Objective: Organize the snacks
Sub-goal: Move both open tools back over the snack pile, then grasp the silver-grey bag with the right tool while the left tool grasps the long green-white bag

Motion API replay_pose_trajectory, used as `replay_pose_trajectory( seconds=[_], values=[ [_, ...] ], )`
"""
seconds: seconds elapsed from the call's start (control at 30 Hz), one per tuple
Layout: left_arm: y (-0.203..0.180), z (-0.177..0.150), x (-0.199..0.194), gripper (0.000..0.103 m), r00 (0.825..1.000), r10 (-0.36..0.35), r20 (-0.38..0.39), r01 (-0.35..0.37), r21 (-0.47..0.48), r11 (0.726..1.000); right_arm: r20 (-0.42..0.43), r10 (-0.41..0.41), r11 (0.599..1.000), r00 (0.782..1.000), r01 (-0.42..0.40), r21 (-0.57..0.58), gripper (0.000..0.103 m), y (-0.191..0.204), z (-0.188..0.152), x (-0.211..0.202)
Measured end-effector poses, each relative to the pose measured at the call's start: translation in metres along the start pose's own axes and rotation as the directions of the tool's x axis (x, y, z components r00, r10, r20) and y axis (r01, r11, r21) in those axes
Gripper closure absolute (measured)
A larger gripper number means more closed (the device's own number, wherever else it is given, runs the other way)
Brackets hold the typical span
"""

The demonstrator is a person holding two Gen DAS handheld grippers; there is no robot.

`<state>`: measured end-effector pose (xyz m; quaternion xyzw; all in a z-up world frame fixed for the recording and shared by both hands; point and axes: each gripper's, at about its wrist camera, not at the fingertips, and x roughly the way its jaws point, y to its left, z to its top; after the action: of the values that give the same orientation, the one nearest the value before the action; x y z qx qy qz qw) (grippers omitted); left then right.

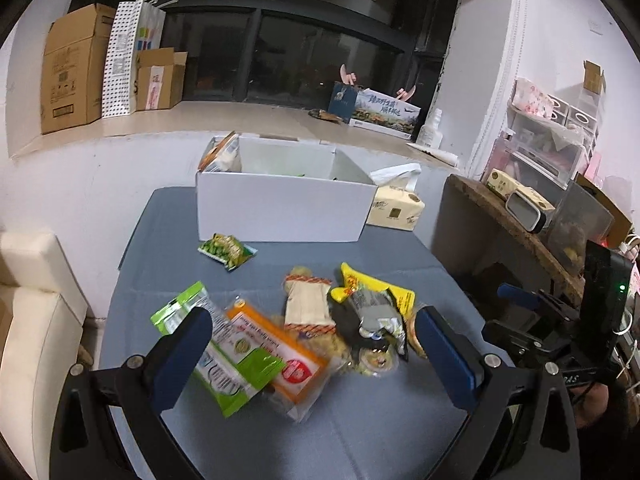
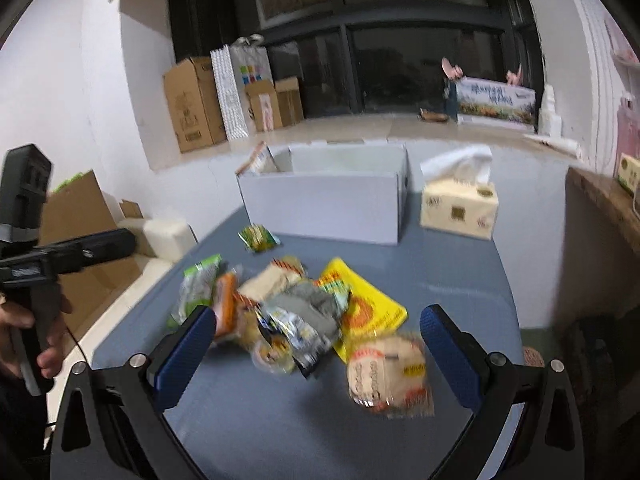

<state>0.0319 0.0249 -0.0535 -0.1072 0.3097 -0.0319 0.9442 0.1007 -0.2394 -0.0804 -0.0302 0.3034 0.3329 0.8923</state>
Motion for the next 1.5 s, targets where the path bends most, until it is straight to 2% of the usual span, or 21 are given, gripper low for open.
replay_pose_trajectory(
  seconds=[0.2,0.37,0.43,0.53,0.67,0.7,0.73,0.8,1.0,1.13,1.33,1.4,1.43,1.47,1.5],
  values=[
    [0.010,-0.005,-0.004,0.000,1.000,0.021,-0.003,-0.021,-0.013,1.000,-0.076,0.029,1.000,0.997,-0.028,0.005,0.000,0.001,-0.006,0.027],
    [0.018,-0.011,-0.006,0.000,1.000,0.018,-0.004,-0.018,-0.026,0.999,-0.150,0.050,0.996,0.987,-0.061,-0.068,0.000,0.012,0.001,0.066],
    [0.021,-0.013,-0.006,0.000,1.000,0.022,-0.006,-0.022,-0.029,0.999,-0.180,0.052,0.997,0.982,-0.060,-0.042,0.000,0.011,0.008,0.086],
    [0.027,-0.018,-0.006,0.000,1.000,0.027,-0.010,-0.027,-0.034,0.999,-0.250,0.107,0.994,0.962,-0.094,0.063,0.000,0.004,0.016,0.120],
    [0.037,-0.025,-0.003,0.000,0.999,0.038,-0.030,-0.039,-0.053,0.998,-0.341,0.104,0.991,0.934,-0.070,0.111,0.000,0.000,0.013,0.158],
    [0.040,-0.027,-0.001,0.000,0.999,0.039,-0.034,-0.041,-0.059,0.997,-0.333,0.121,0.989,0.935,-0.084,0.123,0.008,0.000,0.010,0.161],
    [0.043,-0.029,0.000,0.000,0.998,0.042,-0.039,-0.044,-0.066,0.997,-0.317,0.129,0.988,0.940,-0.095,0.122,0.008,0.001,0.008,0.160],
    [0.049,-0.033,0.006,0.000,0.998,0.045,-0.053,-0.049,-0.081,0.995,-0.306,0.128,0.989,0.943,-0.098,0.111,0.015,0.002,0.009,0.153],
    [0.075,-0.036,0.033,0.000,0.993,0.050,-0.110,-0.070,-0.180,0.981,-0.171,0.166,0.980,0.971,-0.143,0.141,0.018,-0.002,0.023,0.102],
    [0.090,-0.031,0.066,0.000,0.981,0.089,-0.173,-0.130,-0.242,0.962,-0.084,0.159,0.978,0.984,-0.145,0.147,0.018,-0.005,0.028,0.062],
    [0.100,-0.026,0.118,0.000,0.945,0.166,-0.283,-0.255,-0.315,0.914,-0.032,0.139,0.982,0.990,-0.133,0.132,0.018,-0.004,0.028,0.029],
    [0.098,-0.029,0.133,0.000,0.927,0.196,-0.320,-0.297,-0.306,0.904,-0.024,0.135,0.983,0.991,-0.131,0.132,0.017,-0.005,0.027,0.023],
    [0.097,-0.032,0.141,0.002,0.916,0.204,-0.347,-0.314,-0.299,0.901,-0.023,0.134,0.982,0.991,-0.130,0.134,0.017,-0.005,0.026,0.023],
    [0.095,-0.032,0.143,0.004,0.915,0.223,-0.335,-0.322,-0.277,0.905,-0.024,0.134,0.982,0.991,-0.130,0.136,0.018,-0.006,0.026,0.022],
    [0.092,-0.032,0.141,0.021,0.921,0.224,-0.318,-0.312,-0.263,0.913,-0.024,0.133,0.982,0.991,-0.129,0.137,0.017,-0.005,0.025,0.022]
  ],
)
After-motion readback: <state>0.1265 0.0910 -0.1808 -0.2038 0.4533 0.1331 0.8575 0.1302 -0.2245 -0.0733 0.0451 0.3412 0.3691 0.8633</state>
